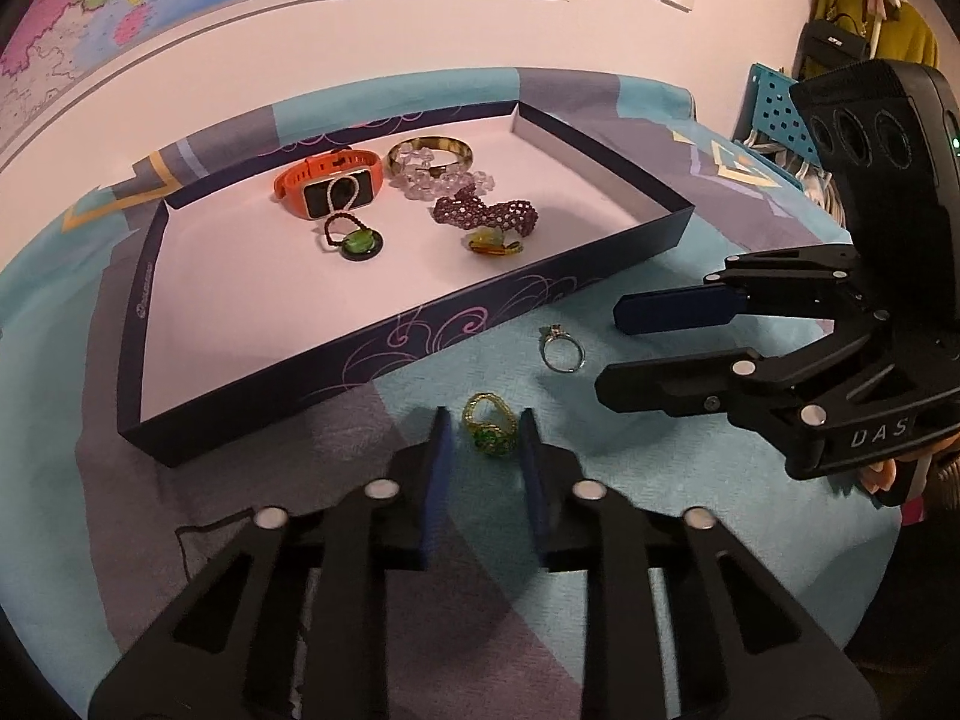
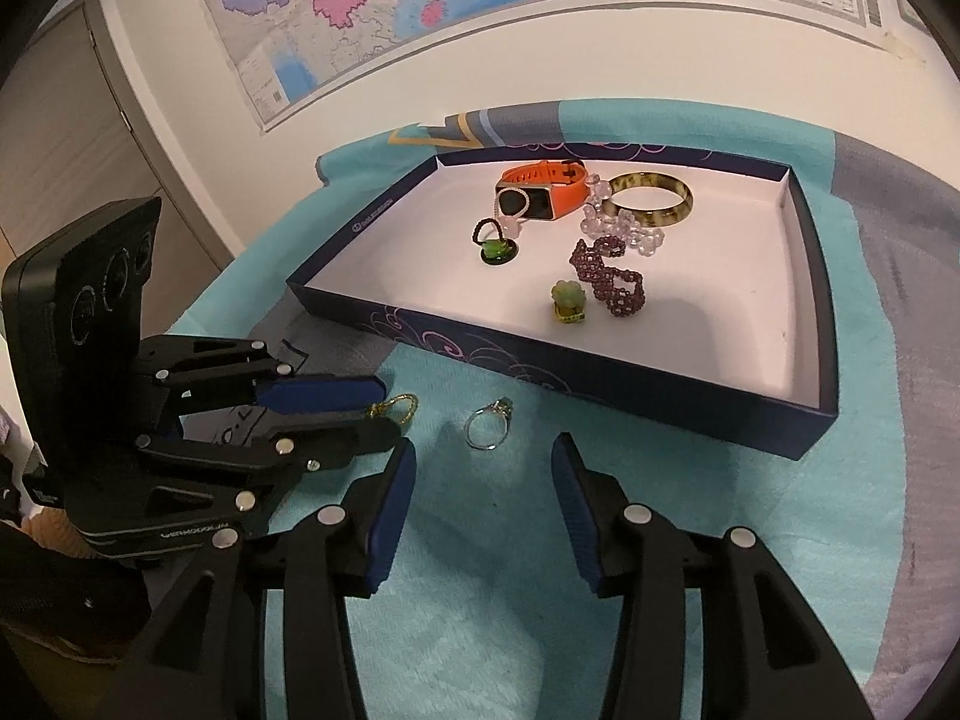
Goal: Organize jewelry
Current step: 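Close the left tool on the gold green-stone ring while the right tool moves to the silver ring, then lift the gold ring with the left tool while the right tool grasps the silver ring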
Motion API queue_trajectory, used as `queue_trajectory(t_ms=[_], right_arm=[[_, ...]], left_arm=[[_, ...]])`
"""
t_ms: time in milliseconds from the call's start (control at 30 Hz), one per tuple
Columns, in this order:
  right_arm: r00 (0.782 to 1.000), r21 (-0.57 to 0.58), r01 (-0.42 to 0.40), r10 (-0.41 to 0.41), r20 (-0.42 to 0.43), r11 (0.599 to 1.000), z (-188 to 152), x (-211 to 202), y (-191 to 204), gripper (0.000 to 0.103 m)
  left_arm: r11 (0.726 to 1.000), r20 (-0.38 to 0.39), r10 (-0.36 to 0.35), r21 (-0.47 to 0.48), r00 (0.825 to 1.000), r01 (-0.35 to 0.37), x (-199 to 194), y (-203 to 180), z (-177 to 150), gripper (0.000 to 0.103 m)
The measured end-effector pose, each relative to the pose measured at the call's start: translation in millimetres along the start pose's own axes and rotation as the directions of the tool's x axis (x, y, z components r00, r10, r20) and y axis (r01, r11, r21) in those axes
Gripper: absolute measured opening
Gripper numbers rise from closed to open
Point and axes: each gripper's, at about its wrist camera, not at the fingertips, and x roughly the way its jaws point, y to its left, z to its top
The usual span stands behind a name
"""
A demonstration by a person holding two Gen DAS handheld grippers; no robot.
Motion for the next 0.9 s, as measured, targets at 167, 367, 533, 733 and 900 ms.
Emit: queue_trajectory(t_ms=[167,367,533,733,900], right_arm=[[1.0,-0.012,0.023,-0.023,-0.003,1.0,2,4,4,0.045],[0.996,-0.06,0.084,-0.085,-0.012,0.995,6,12,14,0.045],[0.99,-0.118,0.135,-0.138,-0.021,0.984,7,20,26,0.038],[0.981,-0.144,0.188,-0.193,-0.019,0.972,8,22,28,0.022],[0.977,-0.17,0.206,-0.211,-0.014,0.964,7,21,34,0.016]], left_arm=[[1.0,0.004,0.004,-0.003,1.0,-0.004,-2,-2,-2,0.014],[0.999,0.012,-0.018,-0.045,1.0,0.018,-5,4,-5,0.014],[0.997,0.017,-0.018,-0.072,1.0,0.019,-8,10,-7,0.014],[0.996,0.019,-0.022,-0.085,1.0,0.024,-8,12,-8,0.014],[0.995,0.021,-0.022,-0.092,1.0,0.024,-9,14,-8,0.014]])
